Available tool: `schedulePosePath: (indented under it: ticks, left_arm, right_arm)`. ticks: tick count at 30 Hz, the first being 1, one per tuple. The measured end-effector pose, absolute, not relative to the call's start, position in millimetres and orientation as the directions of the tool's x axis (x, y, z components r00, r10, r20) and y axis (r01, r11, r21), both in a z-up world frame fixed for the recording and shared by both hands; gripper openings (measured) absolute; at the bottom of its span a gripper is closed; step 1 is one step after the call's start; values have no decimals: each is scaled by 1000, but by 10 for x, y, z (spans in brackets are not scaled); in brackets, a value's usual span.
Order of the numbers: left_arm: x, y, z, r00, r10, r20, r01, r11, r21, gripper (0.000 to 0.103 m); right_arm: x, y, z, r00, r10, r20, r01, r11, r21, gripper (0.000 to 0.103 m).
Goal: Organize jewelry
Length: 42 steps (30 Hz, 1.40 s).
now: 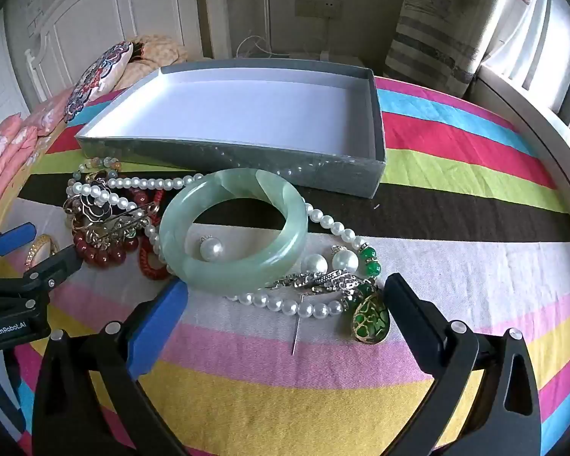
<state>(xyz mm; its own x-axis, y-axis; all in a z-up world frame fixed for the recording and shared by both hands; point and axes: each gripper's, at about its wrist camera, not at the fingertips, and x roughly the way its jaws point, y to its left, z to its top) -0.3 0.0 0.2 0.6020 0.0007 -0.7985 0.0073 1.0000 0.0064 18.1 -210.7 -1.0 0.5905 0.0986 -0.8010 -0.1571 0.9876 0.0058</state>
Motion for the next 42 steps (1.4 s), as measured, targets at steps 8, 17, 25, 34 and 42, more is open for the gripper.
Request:
schedulePosePath:
  ticks: [8,17,25,34,42]
  left_arm:
    - [-7,-4,7,600,1,-800,7,1000,6,101]
    - [-675,-238,530,708,-49,-705,20,999,-50,98]
    - [-1638,-505,1179,856,17,-517,0,999,32,101]
    - [-2254,-529,1295,895,48,-444,-34,999,39,101]
    - [-2355,-544,1233,895,88,-438,-67,996,63,101]
  right_arm:
    - [184,-2110,-11,587,99,-803,-157,988,7,99]
    - [-391,-2204,626,624,254,-739,-210,965,155,98]
    - [-1276,-2360,1141,749,261,-609,-250,963,105,98]
    - [-1818,-2198,1258,816,205,-540,-237,971,11,98]
    - [-1929,-2106,1297,864,166,-476,-205,978,-31,98]
